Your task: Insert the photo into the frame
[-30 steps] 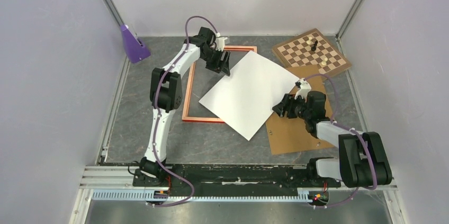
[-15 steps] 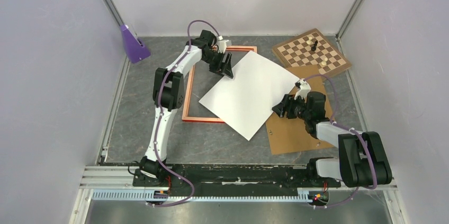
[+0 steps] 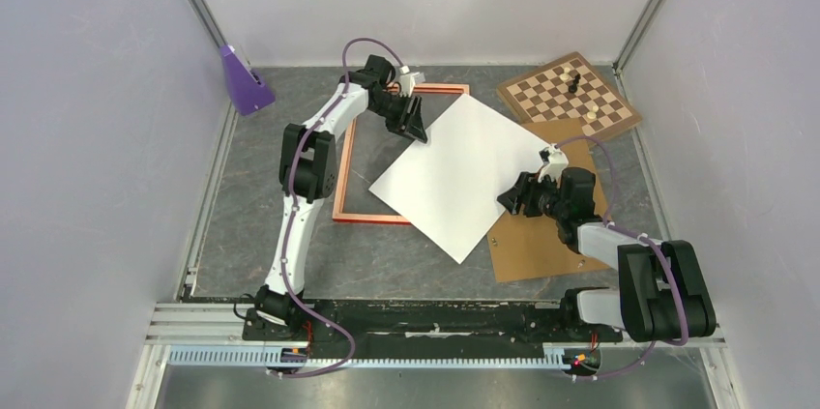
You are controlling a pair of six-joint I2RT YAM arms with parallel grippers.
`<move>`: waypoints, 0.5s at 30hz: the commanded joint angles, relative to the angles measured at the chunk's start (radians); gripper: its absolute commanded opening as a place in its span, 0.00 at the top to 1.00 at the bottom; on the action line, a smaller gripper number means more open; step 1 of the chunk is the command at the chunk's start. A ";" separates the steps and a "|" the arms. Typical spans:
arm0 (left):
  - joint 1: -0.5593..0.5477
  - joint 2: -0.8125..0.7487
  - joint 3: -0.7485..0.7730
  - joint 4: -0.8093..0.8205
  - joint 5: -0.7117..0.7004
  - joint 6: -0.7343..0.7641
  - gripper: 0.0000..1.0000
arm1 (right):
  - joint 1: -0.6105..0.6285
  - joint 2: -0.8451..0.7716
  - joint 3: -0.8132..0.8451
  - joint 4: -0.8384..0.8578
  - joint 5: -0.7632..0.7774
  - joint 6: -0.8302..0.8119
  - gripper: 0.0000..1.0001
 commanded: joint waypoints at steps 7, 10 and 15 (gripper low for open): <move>0.004 0.027 -0.011 0.006 0.104 -0.028 0.52 | 0.005 -0.012 -0.010 0.051 0.003 -0.011 0.40; 0.004 0.041 -0.012 0.006 0.121 -0.029 0.52 | 0.005 -0.009 -0.011 0.051 0.003 -0.015 0.40; 0.003 0.062 -0.015 0.005 0.140 -0.028 0.54 | 0.005 -0.006 -0.011 0.048 0.008 -0.021 0.41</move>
